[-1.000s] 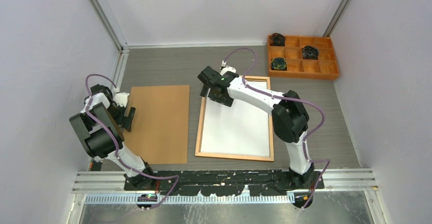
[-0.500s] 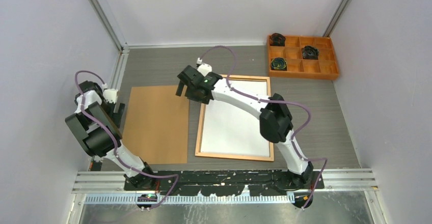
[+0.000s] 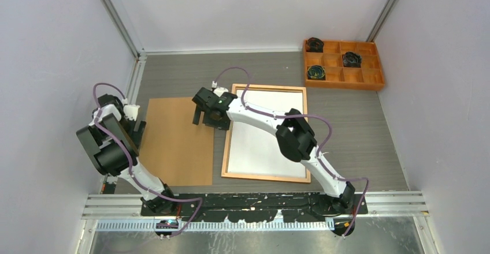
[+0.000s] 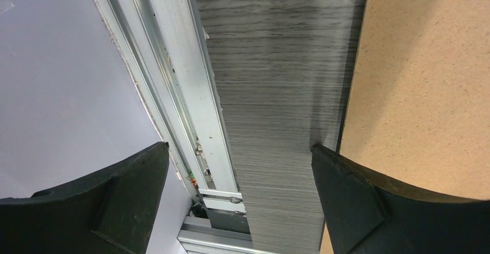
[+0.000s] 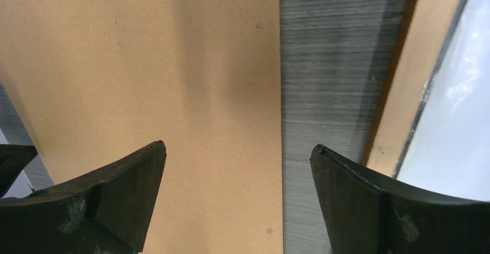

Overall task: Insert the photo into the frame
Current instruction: Turn over the photo from the photo frame, then pick up the photo frame item at the center of the board.

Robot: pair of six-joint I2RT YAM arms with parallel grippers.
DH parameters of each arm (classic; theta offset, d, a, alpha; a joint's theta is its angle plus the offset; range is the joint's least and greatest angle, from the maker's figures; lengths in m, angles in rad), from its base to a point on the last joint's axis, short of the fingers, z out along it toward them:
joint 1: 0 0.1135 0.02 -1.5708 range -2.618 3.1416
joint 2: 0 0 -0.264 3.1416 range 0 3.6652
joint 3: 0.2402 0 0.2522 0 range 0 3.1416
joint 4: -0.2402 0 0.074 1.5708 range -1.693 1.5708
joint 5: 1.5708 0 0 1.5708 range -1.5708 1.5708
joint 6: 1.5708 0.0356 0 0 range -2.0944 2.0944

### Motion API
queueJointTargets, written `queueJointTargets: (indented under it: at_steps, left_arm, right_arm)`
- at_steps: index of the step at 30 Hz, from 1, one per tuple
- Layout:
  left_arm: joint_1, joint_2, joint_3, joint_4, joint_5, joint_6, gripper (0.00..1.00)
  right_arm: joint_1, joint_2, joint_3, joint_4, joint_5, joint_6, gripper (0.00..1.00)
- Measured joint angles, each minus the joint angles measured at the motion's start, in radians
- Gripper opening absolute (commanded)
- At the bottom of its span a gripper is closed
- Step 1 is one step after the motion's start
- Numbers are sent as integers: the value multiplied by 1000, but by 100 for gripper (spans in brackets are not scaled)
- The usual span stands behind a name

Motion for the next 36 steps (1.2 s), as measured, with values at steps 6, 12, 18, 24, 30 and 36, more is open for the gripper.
queueJointTargets:
  at_steps: [6, 12, 18, 24, 30, 36]
  left_arm:
    - [-10, -6, -6, 4, -14, -1, 95]
    - [-13, -8, -7, 3, -3, -3, 92]
    - [-48, -21, -35, 25, -37, -4, 89]
    - [-72, -33, -51, 37, -53, -4, 86]
    - [-72, -39, -56, 40, -51, -4, 84]
    - [-72, -39, -56, 39, -47, -4, 82]
  right_arm:
    - [-1, 65, 35, 1, -24, 4, 100]
    - [-2, 80, 37, 25, -56, 30, 100]
    - [-6, 81, 31, 54, -103, 76, 100]
    - [-11, 74, 9, 98, -145, 97, 100]
    - [-42, 29, -87, 196, -219, 142, 100]
    - [-71, -21, -159, 313, -257, 182, 100]
